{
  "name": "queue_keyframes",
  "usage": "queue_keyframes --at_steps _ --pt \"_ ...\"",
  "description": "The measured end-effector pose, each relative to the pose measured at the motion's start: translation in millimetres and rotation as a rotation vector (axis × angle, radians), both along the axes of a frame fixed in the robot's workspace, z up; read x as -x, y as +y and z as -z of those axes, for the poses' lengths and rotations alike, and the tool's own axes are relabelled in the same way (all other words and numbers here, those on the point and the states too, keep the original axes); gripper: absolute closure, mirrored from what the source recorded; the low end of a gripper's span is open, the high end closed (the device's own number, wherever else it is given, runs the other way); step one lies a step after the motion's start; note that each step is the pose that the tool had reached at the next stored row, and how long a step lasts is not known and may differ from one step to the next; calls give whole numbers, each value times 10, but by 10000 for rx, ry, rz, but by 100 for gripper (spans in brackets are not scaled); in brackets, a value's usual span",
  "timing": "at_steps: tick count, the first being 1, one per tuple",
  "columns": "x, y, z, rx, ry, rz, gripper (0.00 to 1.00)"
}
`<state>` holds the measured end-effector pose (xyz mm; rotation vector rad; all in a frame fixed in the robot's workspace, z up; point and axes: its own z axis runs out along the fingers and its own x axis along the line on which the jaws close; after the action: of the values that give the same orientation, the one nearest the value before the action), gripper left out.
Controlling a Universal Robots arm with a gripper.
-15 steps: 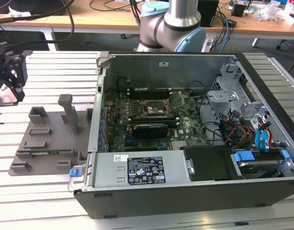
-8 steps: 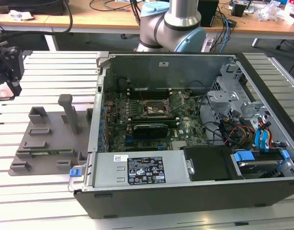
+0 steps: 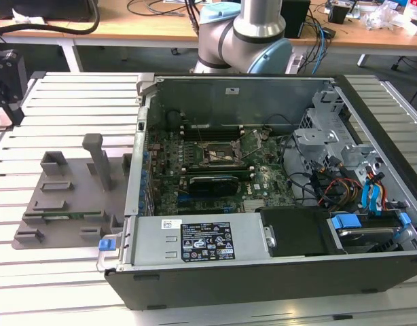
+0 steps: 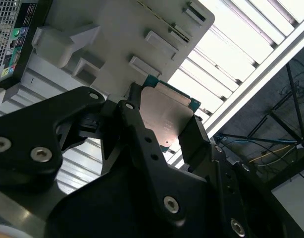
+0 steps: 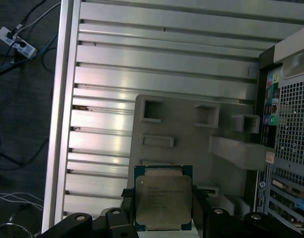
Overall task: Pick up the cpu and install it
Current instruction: 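Pick up the cpu and move it towards the insertion slot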
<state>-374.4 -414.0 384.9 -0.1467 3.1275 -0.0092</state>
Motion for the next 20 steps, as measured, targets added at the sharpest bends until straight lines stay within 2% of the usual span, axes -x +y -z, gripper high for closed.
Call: queue_keyframes --at_steps 3,6,9,14,17,20 --pt "0 0 -81 1 1 0 45" --pt "0 0 -113 -1 -1 0 45" --pt "0 0 -187 -3 -1 4 45" --pt "0 0 -188 -1 0 7 45" --pt "-66 0 -188 -1 1 7 45" --pt "-211 0 -188 -1 1 6 45"
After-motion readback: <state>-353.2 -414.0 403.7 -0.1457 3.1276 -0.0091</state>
